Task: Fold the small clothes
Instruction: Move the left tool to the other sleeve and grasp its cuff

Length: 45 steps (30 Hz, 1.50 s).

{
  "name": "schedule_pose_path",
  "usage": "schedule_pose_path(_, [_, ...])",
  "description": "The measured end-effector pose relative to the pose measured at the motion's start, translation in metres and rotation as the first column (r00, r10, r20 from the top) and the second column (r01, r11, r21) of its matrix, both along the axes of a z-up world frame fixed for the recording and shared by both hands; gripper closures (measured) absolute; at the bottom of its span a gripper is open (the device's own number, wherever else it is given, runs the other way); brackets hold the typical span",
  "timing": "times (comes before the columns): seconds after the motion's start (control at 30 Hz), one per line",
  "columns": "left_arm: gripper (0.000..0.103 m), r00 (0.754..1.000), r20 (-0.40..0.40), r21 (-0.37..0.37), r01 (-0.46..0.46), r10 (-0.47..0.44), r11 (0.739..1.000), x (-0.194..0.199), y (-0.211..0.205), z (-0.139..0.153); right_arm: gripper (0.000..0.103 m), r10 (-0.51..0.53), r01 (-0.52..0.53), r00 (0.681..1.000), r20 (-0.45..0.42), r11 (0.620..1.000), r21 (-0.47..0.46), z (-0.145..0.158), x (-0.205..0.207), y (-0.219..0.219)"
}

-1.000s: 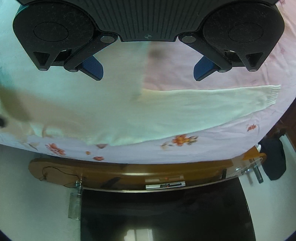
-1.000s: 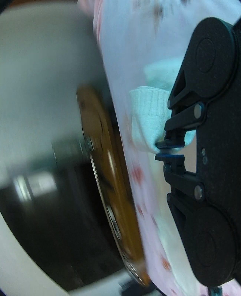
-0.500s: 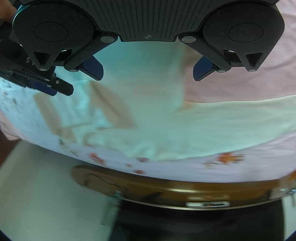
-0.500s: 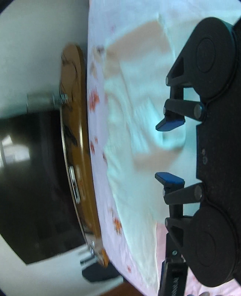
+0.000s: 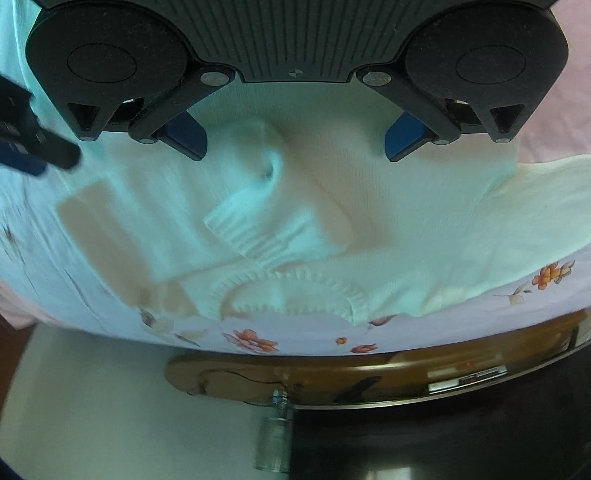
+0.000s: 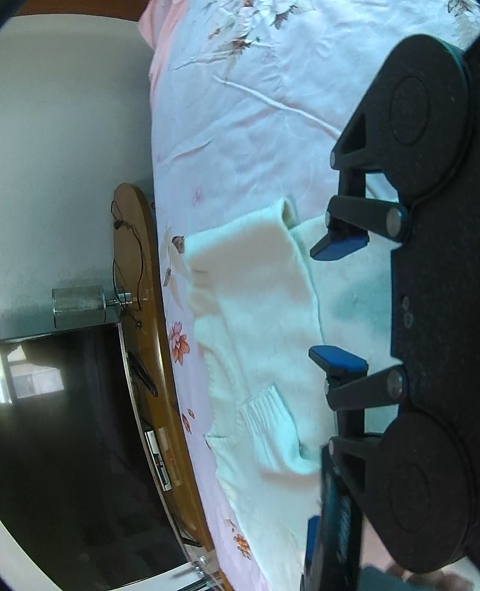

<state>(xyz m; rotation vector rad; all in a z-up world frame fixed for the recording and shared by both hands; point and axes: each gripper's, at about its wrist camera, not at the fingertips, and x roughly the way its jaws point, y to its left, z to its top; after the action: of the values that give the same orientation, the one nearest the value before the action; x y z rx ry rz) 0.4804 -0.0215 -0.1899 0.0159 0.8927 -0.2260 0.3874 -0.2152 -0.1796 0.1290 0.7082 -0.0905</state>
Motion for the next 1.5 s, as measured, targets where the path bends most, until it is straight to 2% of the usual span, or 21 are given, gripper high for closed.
schedule_pose_path(0.03, [0.025, 1.0, -0.007, -0.007, -0.01, 0.01, 1.0, 0.006, 0.001, -0.003, 0.053, 0.005, -0.005, 1.0, 0.002, 1.0, -0.001, -0.001, 0.001, -0.003])
schedule_pose_path(0.1, [0.028, 0.999, 0.006, -0.032, -0.035, 0.035, 0.999, 0.013, 0.007, -0.006, 0.053, 0.007, -0.007, 1.0, 0.002, 1.0, -0.013, -0.003, 0.003, -0.007])
schedule_pose_path(0.17, [0.048, 0.999, 0.027, -0.048, -0.045, 0.047, 0.998, 0.015, 0.013, -0.006, 0.053, 0.006, -0.006, 1.0, -0.002, 1.0, -0.008, -0.005, 0.006, -0.013])
schedule_pose_path(0.23, [0.056, 0.996, 0.046, -0.094, -0.069, 0.073, 0.993, 0.018, 0.026, -0.004, 0.053, 0.004, -0.004, 1.0, -0.005, 1.0, 0.006, -0.007, 0.009, -0.019])
schedule_pose_path(0.33, [0.057, 0.987, 0.093, -0.167, -0.112, 0.128, 0.98, 0.014, 0.05, 0.003, 0.052, 0.008, -0.008, 1.0, -0.006, 1.0, 0.004, -0.008, 0.009, -0.022])
schedule_pose_path(0.43, [0.056, 0.974, 0.1, -0.218, -0.176, 0.201, 0.96, 0.01, 0.072, 0.009, 0.052, 0.006, -0.007, 1.0, -0.01, 1.0, -0.006, -0.01, 0.009, -0.025])
schedule_pose_path(0.53, [0.029, 0.977, 0.029, -0.247, -0.197, 0.21, 0.949, 0.009, 0.083, 0.003, 0.052, 0.0, 0.0, 1.0, -0.017, 1.0, -0.004, -0.012, 0.01, -0.027])
schedule_pose_path(0.57, [0.027, 0.978, 0.02, -0.254, -0.195, 0.206, 0.948, 0.007, 0.083, 0.001, 0.052, 0.0, 0.0, 1.0, -0.018, 1.0, -0.007, -0.013, 0.011, -0.027])
schedule_pose_path(0.67, [0.027, 0.983, -0.032, -0.29, -0.181, 0.18, 0.94, 0.004, 0.081, -0.005, 0.052, 0.002, -0.002, 1.0, -0.02, 1.0, -0.023, -0.013, 0.013, -0.027])
schedule_pose_path(0.9, [0.027, 0.958, -0.154, -0.404, -0.285, 0.243, 0.869, -0.029, 0.093, -0.01, 0.05, -0.008, 0.007, 1.0, -0.029, 1.0, -0.029, -0.012, 0.008, -0.031])
schedule_pose_path(0.97, [0.027, 0.956, -0.167, -0.397, -0.288, 0.241, 0.871, -0.039, 0.091, -0.012, 0.05, -0.008, 0.007, 1.0, -0.028, 1.0, -0.028, -0.012, 0.007, -0.032])
schedule_pose_path(1.1, [0.027, 0.966, -0.137, -0.357, -0.255, 0.219, 0.899, -0.043, 0.084, -0.013, 0.05, -0.002, 0.001, 0.999, -0.038, 1.0, -0.026, -0.015, 0.006, -0.031])
schedule_pose_path(1.17, [0.027, 0.965, -0.125, -0.363, -0.26, 0.23, 0.895, -0.038, 0.085, -0.014, 0.05, 0.0, -0.001, 0.999, -0.038, 0.999, -0.034, -0.016, 0.007, -0.029])
schedule_pose_path(1.33, [0.028, 0.956, -0.096, -0.411, -0.291, 0.276, 0.864, -0.031, 0.088, -0.017, 0.05, -0.001, 0.0, 0.999, -0.035, 0.999, -0.044, -0.015, 0.007, -0.028])
schedule_pose_path(1.37, [0.029, 0.954, -0.09, -0.42, -0.297, 0.286, 0.858, -0.03, 0.088, -0.018, 0.05, -0.001, 0.0, 0.999, -0.035, 0.999, -0.046, -0.015, 0.007, -0.028])
schedule_pose_path(1.4, [0.035, 0.952, -0.081, -0.428, -0.299, 0.294, 0.853, -0.028, 0.088, -0.019, 0.05, -0.003, 0.001, 0.999, -0.035, 0.999, -0.048, -0.015, 0.007, -0.028])
schedule_pose_path(1.43, [0.051, 0.95, -0.073, -0.433, -0.303, 0.302, 0.849, -0.027, 0.088, -0.019, 0.05, -0.005, 0.003, 0.999, -0.035, 0.999, -0.051, -0.015, 0.007, -0.027])
schedule_pose_path(1.47, [0.061, 0.95, -0.075, -0.436, -0.306, 0.305, 0.846, -0.023, 0.089, -0.02, 0.05, -0.005, 0.003, 0.999, -0.036, 0.999, -0.052, -0.016, 0.008, -0.027])
schedule_pose_path(1.5, [0.065, 0.948, -0.076, -0.446, -0.309, 0.309, 0.84, -0.02, 0.091, -0.022, 0.05, -0.005, 0.003, 0.999, -0.036, 0.999, -0.054, -0.016, 0.008, -0.026])
